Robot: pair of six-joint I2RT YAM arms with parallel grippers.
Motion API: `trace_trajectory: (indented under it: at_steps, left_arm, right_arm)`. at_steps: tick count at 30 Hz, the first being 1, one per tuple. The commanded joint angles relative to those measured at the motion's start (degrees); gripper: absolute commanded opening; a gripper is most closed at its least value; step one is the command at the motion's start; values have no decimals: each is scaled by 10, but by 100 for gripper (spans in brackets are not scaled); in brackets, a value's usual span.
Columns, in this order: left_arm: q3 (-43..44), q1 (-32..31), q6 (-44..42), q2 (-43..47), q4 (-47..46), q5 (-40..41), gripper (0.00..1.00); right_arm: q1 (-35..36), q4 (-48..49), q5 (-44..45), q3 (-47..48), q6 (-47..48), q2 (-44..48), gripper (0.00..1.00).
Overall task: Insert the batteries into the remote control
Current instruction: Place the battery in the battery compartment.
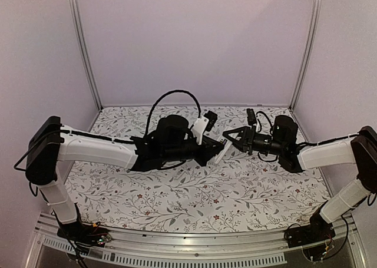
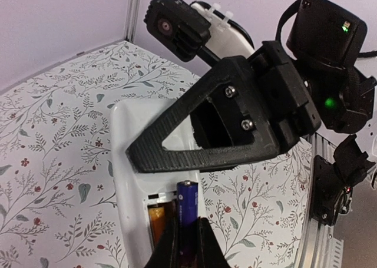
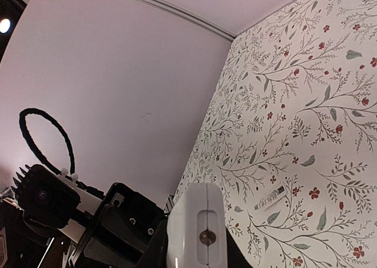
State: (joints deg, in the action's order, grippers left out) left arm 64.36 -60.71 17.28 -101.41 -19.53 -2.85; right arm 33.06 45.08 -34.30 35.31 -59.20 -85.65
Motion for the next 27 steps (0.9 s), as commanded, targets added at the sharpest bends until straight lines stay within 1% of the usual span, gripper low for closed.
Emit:
trace_trajectory:
  at_steps: [1,3,8,16,24,27]
  left_arm:
    - [14,-7,-9,-20,24,17,6]
    - [17,-7,-11,-22,28,18,9]
    - [18,-7,-16,-24,33,21,11]
    - [16,-7,-19,-21,36,25,17]
    - [11,-6,-16,-16,36,26,18]
    - [10,-6,-13,-12,38,48,18]
  right_arm:
    - [5,47,-4,5,-19,-5,0]
    - [5,53,-5,4,-23,-8,0]
    - [5,63,-7,2,-31,-12,0]
    - [4,64,-7,2,-33,-12,0]
    - [5,64,-7,1,-34,-14,0]
    - [5,63,-9,2,-35,-14,0]
